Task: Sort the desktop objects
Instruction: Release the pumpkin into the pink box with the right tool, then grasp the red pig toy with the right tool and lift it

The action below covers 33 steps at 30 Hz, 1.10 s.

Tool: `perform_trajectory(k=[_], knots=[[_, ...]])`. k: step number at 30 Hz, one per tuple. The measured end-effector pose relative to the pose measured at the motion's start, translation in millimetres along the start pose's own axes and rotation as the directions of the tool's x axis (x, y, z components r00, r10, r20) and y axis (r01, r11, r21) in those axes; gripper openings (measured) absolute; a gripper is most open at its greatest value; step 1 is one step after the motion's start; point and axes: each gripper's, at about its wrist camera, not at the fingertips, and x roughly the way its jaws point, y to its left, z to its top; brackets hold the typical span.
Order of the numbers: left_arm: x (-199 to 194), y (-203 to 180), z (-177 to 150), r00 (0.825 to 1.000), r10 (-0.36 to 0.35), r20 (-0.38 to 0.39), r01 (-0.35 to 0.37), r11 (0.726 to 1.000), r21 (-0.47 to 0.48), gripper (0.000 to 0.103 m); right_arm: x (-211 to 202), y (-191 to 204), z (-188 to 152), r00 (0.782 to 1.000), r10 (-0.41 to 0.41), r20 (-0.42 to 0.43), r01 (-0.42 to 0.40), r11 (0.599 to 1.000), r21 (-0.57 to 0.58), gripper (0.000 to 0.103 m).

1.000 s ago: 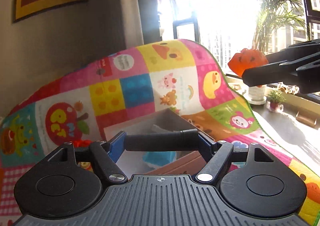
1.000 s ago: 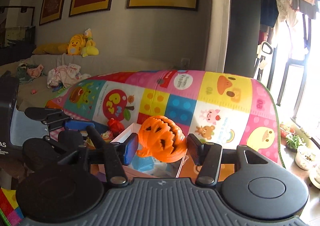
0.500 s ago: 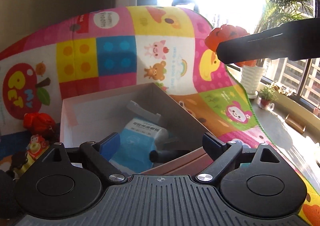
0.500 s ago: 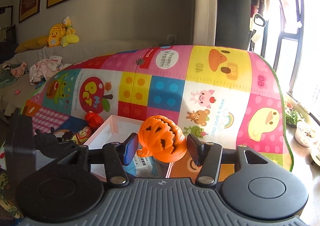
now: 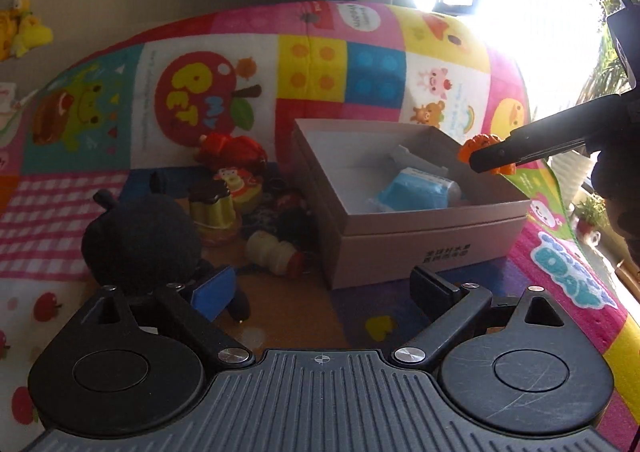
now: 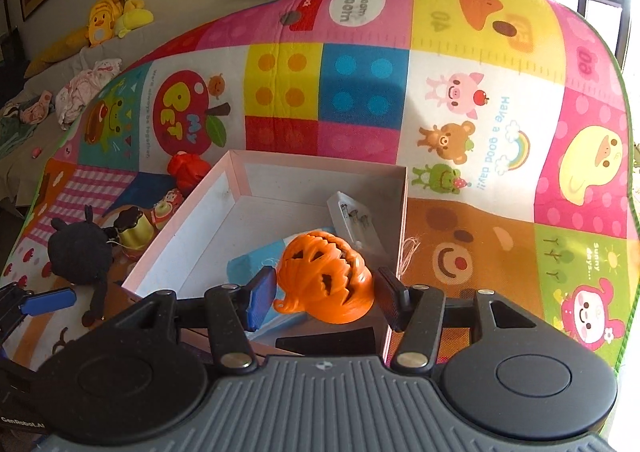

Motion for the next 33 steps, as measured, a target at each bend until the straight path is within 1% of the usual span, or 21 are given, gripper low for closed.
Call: perform_trajectory(k=[1, 5, 7, 8, 10, 13, 16, 19, 20, 23, 25, 27, 29, 31, 33], knots=[[-1, 5, -3, 1.0, 0.013, -0.002, -0.013, 1.0, -0.007, 0.1, -1, -1, 1, 1.0, -0.001, 0.0, 0.001, 1.0, 0.007, 0.064], [-4, 26, -15, 0.996, 0.086, -0.009, -0.086, 0.996, -0.017, 0.1, -15, 3, 10, 1.0, 0.0, 0.031, 0.0, 1.0, 0.007, 0.064], [-4, 36, -20, 0.992, 0.129, -0.011, -0.129, 0.991, -0.02, 0.1, -23, 14, 17, 0.999, 0.013, 0.048, -0.012, 1.0, -0.017, 0.065], [-4, 40, -22, 0.989, 0.15, -0.011, -0.15, 0.988, -0.026, 0.1, -25, 20, 20, 0.998, 0.02, 0.053, -0.019, 0.999, -0.029, 0.068], [-6, 51, -25, 0.984, 0.178, -0.011, -0.179, 0.983, -0.05, 0.1, -26, 40, 28, 0.997, 0.043, 0.057, -0.04, 0.997, -0.067, 0.069], [-9, 64, -28, 0.981, 0.193, -0.01, -0.193, 0.977, -0.094, 0.1, -19, 73, 45, 0.994, 0.098, 0.04, -0.093, 0.99, -0.107, 0.069], [-11, 70, -29, 0.983, 0.183, -0.001, -0.182, 0.975, -0.124, 0.1, 3, 105, 70, 0.986, 0.166, -0.017, -0.166, 0.982, -0.092, 0.069], [-12, 72, -31, 0.988, 0.151, 0.013, -0.147, 0.979, -0.142, 0.101, 36, 134, 94, 0.983, 0.172, -0.058, -0.177, 0.98, -0.085, 0.069], [-13, 73, -32, 0.99, 0.14, 0.017, -0.136, 0.98, -0.147, 0.101, 50, 144, 101, 0.985, 0.158, -0.069, -0.164, 0.981, -0.099, 0.069], [-13, 75, -33, 0.993, 0.118, 0.022, -0.112, 0.98, -0.165, 0.101, 100, 175, 115, 0.992, 0.071, -0.109, -0.088, 0.983, -0.159, 0.071], [-14, 77, -34, 0.994, 0.103, 0.025, -0.097, 0.979, -0.178, 0.101, 134, 195, 118, 0.992, 0.004, -0.126, -0.032, 0.975, -0.222, 0.071], [-14, 79, -35, 0.995, 0.091, 0.029, -0.083, 0.977, -0.198, 0.101, 160, 212, 118, 0.992, -0.06, -0.108, 0.026, 0.955, -0.295, 0.071], [-15, 83, -35, 0.996, 0.087, 0.03, -0.078, 0.971, -0.224, 0.101, 183, 223, 117, 0.988, -0.133, -0.084, 0.097, 0.936, -0.339, 0.071], [-15, 86, -36, 0.996, 0.082, 0.032, -0.072, 0.967, -0.245, 0.101, 200, 224, 119, 0.983, -0.155, -0.098, 0.113, 0.934, -0.34, 0.071], [-15, 90, -36, 0.997, 0.073, 0.031, -0.063, 0.964, -0.26, 0.101, 213, 222, 122, 0.978, -0.156, -0.138, 0.104, 0.94, -0.326, 0.07]])
